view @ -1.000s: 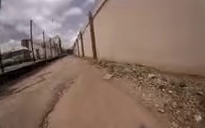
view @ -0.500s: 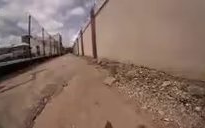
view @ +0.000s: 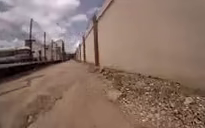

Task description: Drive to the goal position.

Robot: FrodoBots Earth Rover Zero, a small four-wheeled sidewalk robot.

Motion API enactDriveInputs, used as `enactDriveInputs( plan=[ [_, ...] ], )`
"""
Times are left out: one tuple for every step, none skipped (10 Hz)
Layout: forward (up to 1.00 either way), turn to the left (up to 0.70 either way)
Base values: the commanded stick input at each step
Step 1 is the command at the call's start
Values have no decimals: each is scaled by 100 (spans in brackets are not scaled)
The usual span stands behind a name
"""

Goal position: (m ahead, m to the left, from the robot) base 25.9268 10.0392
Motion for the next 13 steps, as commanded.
enactDriveInputs(
  plan=[
    [85, 34],
    [85, 34],
    [85, 34],
    [85, 34],
    [85, 34],
    [85, 34],
    [85, 0],
    [85, 0],
    [85, 0],
    [85, 0],
    [85, 0],
    [85, 0],
    [85, 0]
  ],
)
